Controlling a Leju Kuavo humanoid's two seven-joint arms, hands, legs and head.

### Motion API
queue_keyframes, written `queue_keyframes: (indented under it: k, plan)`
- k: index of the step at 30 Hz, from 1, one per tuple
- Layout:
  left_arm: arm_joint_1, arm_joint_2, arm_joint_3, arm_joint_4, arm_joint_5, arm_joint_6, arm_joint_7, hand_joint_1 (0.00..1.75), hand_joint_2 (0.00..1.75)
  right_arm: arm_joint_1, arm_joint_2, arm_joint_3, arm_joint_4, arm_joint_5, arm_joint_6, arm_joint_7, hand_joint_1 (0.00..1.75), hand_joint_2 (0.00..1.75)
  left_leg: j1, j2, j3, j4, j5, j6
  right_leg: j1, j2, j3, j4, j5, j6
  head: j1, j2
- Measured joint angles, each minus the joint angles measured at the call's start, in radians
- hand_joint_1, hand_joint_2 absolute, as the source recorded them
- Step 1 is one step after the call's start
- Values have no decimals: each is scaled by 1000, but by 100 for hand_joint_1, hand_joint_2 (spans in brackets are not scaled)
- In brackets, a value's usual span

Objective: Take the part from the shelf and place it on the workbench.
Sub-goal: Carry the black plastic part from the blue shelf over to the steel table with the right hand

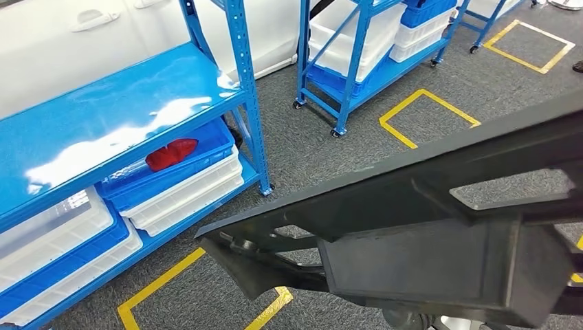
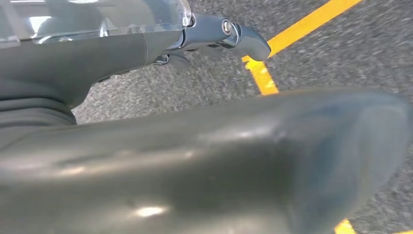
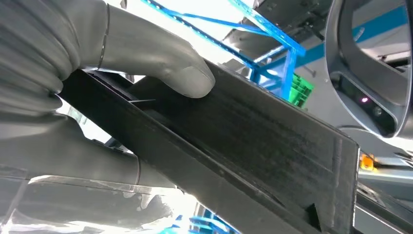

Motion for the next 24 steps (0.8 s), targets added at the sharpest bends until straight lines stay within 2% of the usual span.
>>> queue_keyframes:
  k: [2,3,4,5,6,7,9,10,11,13,14,15,16,18,19,20,21,22,24]
  plan:
    - [0,8,11,0,8,0,1,0,0,-4,5,-4,3,-8,10,1,175,175,3,-45,-45,105,-61,-7,-2,18,0,-3,4,-10,0,0]
    - [2,12,17,0,9,0,1,0,0,-5,9,-6,6,-11,12,1,175,175,4,-58,-79,176,-92,-8,-2,29,-2,-3,4,-12,0,0]
    - [4,15,22,0,10,-1,2,0,0,-4,13,-8,9,-12,12,1,175,175,3,-64,-108,234,-110,-10,-1,41,-2,-2,5,-13,0,0]
    - [6,17,26,0,8,-3,3,0,0,-3,18,-9,12,-9,6,1,175,175,3,-67,-124,263,-110,-10,0,53,-2,-1,5,-14,0,0]
    - [7,19,28,0,3,-6,4,0,0,-1,23,-10,16,-2,-2,1,175,175,3,-68,-123,254,-90,-9,0,66,-1,0,5,-14,0,0]
    - [8,21,28,0,-4,-9,4,0,0,1,28,-10,17,8,-13,1,175,175,3,-72,-104,207,-53,-6,0,78,0,1,5,-13,0,0]
    - [7,27,28,0,-21,-16,6,0,0,7,35,-8,19,32,-44,1,175,175,5,-104,-47,68,18,2,1,99,-1,7,3,-9,0,0]
    - [7,31,28,0,-29,-18,6,0,0,11,37,-6,19,43,-59,1,175,175,5,-120,-27,19,35,6,2,109,-4,9,4,-5,0,0]
    - [6,35,27,0,-36,-21,6,0,0,16,38,-4,19,53,-75,1,175,175,4,-131,-16,-8,39,9,2,118,-8,11,5,1,0,0]
    - [3,41,27,0,-44,-26,4,0,0,26,38,2,18,64,-102,1,175,175,3,-123,-12,-18,38,17,0,135,-14,9,11,15,0,0]
    - [0,42,27,0,-49,-29,2,0,0,30,37,6,18,67,-116,1,175,175,4,-113,-11,-22,41,23,1,132,-17,12,9,20,0,0]
    - [-2,43,26,0,-52,-32,1,0,0,33,37,9,17,69,-127,1,175,175,7,-103,-10,-27,45,30,2,117,-25,27,-2,26,0,0]
    - [-3,43,26,0,-55,-33,1,0,0,34,35,13,16,72,-138,1,175,175,9,-92,-10,-31,49,36,2,95,-42,62,-25,31,0,0]
    - [-3,44,26,0,-58,-35,5,0,0,34,31,23,14,76,-154,1,175,175,7,-70,-10,-33,50,42,-2,52,-98,185,-91,38,0,0]
    - [-2,44,26,0,-58,-35,7,0,0,34,28,27,15,77,-159,1,175,175,6,-58,-11,-32,49,43,-5,44,-127,247,-116,41,0,0]
    - [-2,43,26,0,-58,-36,9,0,0,35,25,30,15,77,-164,1,175,175,5,-46,-12,-32,49,43,-7,41,-143,282,-122,44,0,0]
    - [-2,42,26,0,-58,-37,10,0,0,37,22,32,16,78,-170,1,175,175,5,-35,-11,-32,48,42,-9,38,-140,281,-112,45,0,0]
    - [-3,41,26,0,-59,-38,10,0,0,40,20,34,17,80,-177,1,175,175,5,-25,-10,-31,47,40,-10,32,-116,238,-85,45,0,0]
    - [-4,37,26,0,-60,-38,10,0,0,51,14,41,16,88,-198,1,175,175,3,-9,-5,-30,42,34,-6,-6,-37,95,-29,39,0,0]
